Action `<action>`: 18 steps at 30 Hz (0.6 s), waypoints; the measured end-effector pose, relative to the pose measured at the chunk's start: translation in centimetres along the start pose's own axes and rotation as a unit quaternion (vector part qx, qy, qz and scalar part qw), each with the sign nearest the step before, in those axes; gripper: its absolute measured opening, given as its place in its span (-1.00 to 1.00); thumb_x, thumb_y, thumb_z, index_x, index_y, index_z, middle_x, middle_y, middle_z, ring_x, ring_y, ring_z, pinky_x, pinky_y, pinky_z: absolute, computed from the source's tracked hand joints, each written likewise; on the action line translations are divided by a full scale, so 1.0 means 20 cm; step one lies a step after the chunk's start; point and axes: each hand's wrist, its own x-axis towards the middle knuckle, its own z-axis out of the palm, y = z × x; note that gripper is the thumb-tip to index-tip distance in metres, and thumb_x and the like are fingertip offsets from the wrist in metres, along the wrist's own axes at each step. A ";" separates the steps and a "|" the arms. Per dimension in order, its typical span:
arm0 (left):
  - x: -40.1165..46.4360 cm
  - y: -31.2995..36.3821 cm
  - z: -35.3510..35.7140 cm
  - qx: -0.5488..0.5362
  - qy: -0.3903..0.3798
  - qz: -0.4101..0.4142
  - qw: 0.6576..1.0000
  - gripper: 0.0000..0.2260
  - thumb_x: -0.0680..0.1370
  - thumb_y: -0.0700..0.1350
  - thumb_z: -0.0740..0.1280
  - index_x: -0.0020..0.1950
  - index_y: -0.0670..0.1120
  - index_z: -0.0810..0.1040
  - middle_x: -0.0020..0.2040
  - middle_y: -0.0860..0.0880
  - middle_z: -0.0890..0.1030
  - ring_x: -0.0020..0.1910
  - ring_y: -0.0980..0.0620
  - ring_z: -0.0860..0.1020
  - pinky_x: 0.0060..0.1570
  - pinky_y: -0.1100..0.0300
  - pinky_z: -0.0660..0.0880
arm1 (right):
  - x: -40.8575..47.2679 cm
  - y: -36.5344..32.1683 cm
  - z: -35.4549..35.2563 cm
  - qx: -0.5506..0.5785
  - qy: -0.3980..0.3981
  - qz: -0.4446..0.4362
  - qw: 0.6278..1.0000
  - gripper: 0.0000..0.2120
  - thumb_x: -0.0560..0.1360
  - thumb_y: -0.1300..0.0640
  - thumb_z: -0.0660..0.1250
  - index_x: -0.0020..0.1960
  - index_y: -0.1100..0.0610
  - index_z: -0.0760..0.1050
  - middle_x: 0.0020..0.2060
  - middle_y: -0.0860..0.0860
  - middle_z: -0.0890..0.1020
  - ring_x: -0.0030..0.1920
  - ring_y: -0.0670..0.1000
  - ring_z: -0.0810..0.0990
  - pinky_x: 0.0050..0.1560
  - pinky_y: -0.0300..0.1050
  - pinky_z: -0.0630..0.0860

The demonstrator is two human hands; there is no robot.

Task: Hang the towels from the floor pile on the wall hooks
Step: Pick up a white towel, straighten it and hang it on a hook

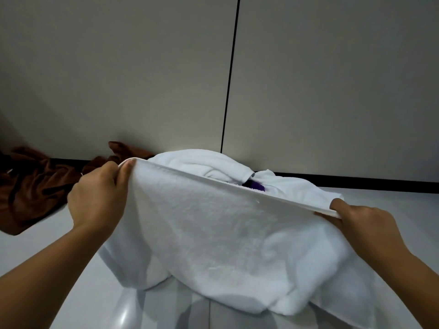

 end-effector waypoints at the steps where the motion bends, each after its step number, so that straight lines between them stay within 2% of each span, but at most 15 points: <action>1: 0.00 -0.01 0.00 0.001 0.004 -0.006 1.000 -0.52 0.60 0.11 0.10 -0.40 -0.17 0.31 -0.49 -0.07 0.35 -0.45 -0.11 0.32 -0.39 0.13 0.17 | 0.00 0.01 0.00 0.002 -0.003 0.011 1.000 -0.66 0.09 0.24 0.65 -0.31 0.29 0.53 -0.68 0.10 0.37 -0.74 0.12 0.30 -0.61 -0.22 0.25; 4: 0.01 -0.03 0.01 -0.010 0.012 -0.030 0.999 -0.49 0.60 0.15 0.08 -0.38 -0.20 0.35 -0.47 -0.10 0.37 -0.44 -0.13 0.34 -0.39 0.13 0.18 | 0.01 0.03 -0.02 0.019 0.002 0.044 0.999 -0.69 0.08 0.33 0.63 -0.26 0.29 0.57 -0.66 0.12 0.40 -0.72 0.10 0.30 -0.50 -0.34 0.15; 6: 0.02 -0.05 0.01 -0.021 0.018 -0.053 0.998 -0.47 0.59 0.19 0.06 -0.37 -0.21 0.34 -0.47 -0.14 0.38 -0.45 -0.13 0.35 -0.40 0.12 0.21 | 0.01 0.04 -0.04 0.042 -0.007 0.067 0.997 -0.72 0.13 0.36 0.60 -0.25 0.29 0.56 -0.64 0.11 0.40 -0.68 0.02 0.23 -0.44 -0.42 0.06; 10: 0.05 -0.11 0.01 -0.024 0.016 -0.094 0.995 -0.44 0.59 0.22 0.03 -0.31 -0.23 0.39 -0.42 -0.18 0.42 -0.43 -0.13 0.35 -0.35 0.09 0.25 | 0.01 0.08 -0.07 0.086 -0.026 0.143 0.986 -0.83 0.30 0.41 0.49 -0.20 0.25 0.54 -0.59 0.03 0.37 -0.63 0.01 0.25 -0.48 -0.37 0.10; 12: 0.06 -0.14 0.01 -0.023 0.008 -0.126 0.992 -0.43 0.59 0.24 0.02 -0.24 -0.24 0.43 -0.36 -0.20 0.45 -0.38 -0.13 0.37 -0.28 0.05 0.28 | 0.00 0.09 -0.07 0.101 0.001 0.187 0.977 -0.90 0.38 0.38 0.43 -0.16 0.25 0.54 -0.56 0.01 0.36 -0.59 -0.03 0.25 -0.47 -0.33 0.11; 14: 0.05 -0.18 0.01 -0.037 0.006 -0.162 0.986 -0.43 0.59 0.25 0.02 -0.20 -0.23 0.45 -0.31 -0.22 0.47 -0.34 -0.16 0.39 -0.23 0.03 0.30 | -0.01 0.11 -0.08 0.115 0.032 0.213 0.970 -0.98 0.46 0.31 0.37 -0.11 0.25 0.55 -0.52 0.05 0.40 -0.55 0.02 0.31 -0.48 -0.26 0.17; 16: 0.04 -0.22 0.02 -0.049 0.003 -0.190 0.981 -0.44 0.58 0.26 0.02 -0.17 -0.23 0.45 -0.27 -0.23 0.49 -0.30 -0.18 0.41 -0.22 0.01 0.34 | -0.01 0.13 -0.08 0.132 0.043 0.243 0.960 -0.88 0.52 0.16 0.31 -0.10 0.21 0.54 -0.44 0.12 0.48 -0.46 0.11 0.42 -0.43 -0.14 0.33; 18: 0.03 -0.24 0.02 -0.055 -0.003 -0.207 0.977 -0.45 0.58 0.26 0.02 -0.16 -0.22 0.46 -0.26 -0.24 0.49 -0.31 -0.18 0.42 -0.23 0.01 0.36 | -0.06 0.18 -0.05 0.142 0.031 0.279 0.949 -0.71 0.50 -0.12 0.20 -0.17 0.10 0.47 -0.39 0.13 0.51 -0.38 0.16 0.48 -0.33 0.00 0.45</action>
